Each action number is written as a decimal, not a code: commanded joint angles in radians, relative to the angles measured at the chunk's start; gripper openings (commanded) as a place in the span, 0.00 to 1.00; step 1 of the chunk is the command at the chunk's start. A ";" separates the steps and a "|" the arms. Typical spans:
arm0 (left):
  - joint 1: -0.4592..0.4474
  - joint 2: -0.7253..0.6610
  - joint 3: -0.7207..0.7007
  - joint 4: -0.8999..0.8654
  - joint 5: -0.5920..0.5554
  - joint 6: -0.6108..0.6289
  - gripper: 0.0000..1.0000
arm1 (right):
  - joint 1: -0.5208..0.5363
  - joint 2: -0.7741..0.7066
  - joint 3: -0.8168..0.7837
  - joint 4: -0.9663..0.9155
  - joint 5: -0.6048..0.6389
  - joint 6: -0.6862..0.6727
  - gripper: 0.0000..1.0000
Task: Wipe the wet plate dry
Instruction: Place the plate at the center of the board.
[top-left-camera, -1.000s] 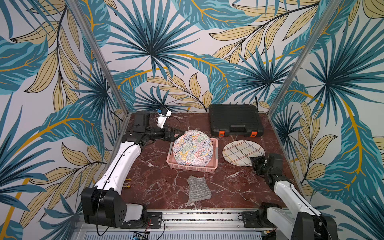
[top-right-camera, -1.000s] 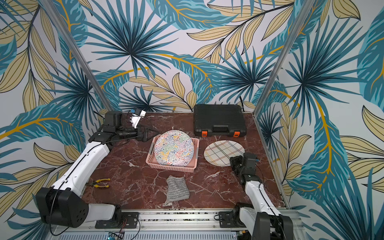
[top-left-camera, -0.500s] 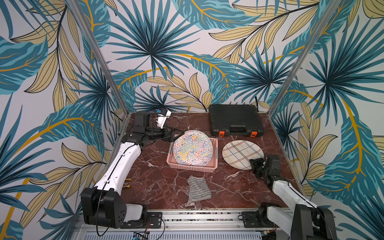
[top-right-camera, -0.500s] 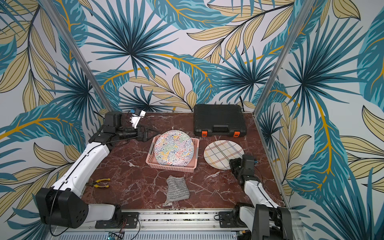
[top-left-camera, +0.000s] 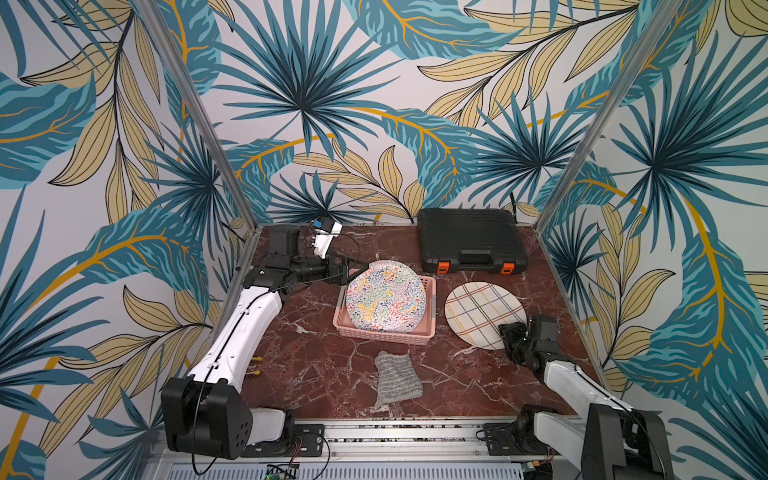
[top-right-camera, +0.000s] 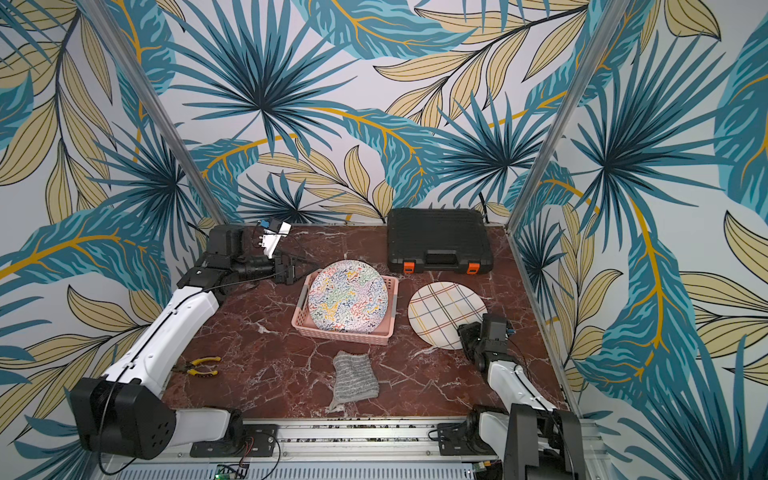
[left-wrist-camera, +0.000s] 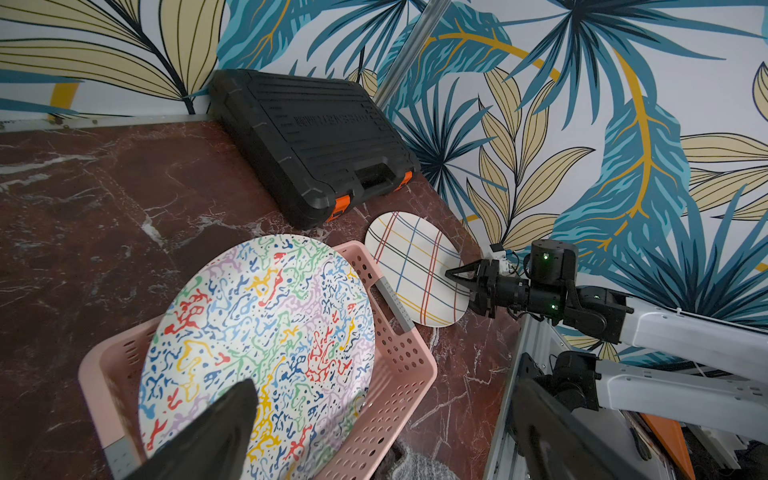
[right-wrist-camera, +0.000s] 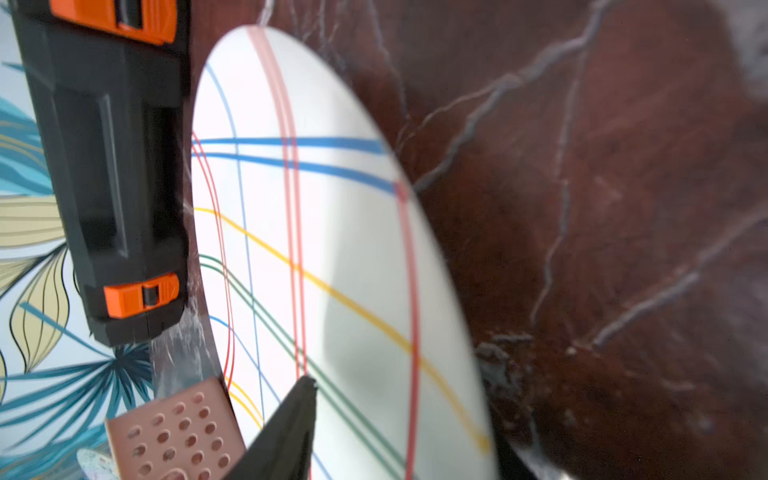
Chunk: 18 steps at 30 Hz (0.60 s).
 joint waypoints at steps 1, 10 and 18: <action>0.007 -0.028 -0.012 0.031 0.012 -0.002 1.00 | -0.002 -0.015 -0.030 -0.177 0.045 -0.018 0.62; 0.007 -0.028 -0.015 0.039 0.000 -0.005 1.00 | -0.003 -0.245 0.074 -0.611 0.134 -0.044 0.85; 0.006 -0.028 -0.022 0.032 -0.036 0.016 1.00 | -0.001 -0.498 0.187 -0.738 0.002 -0.117 0.83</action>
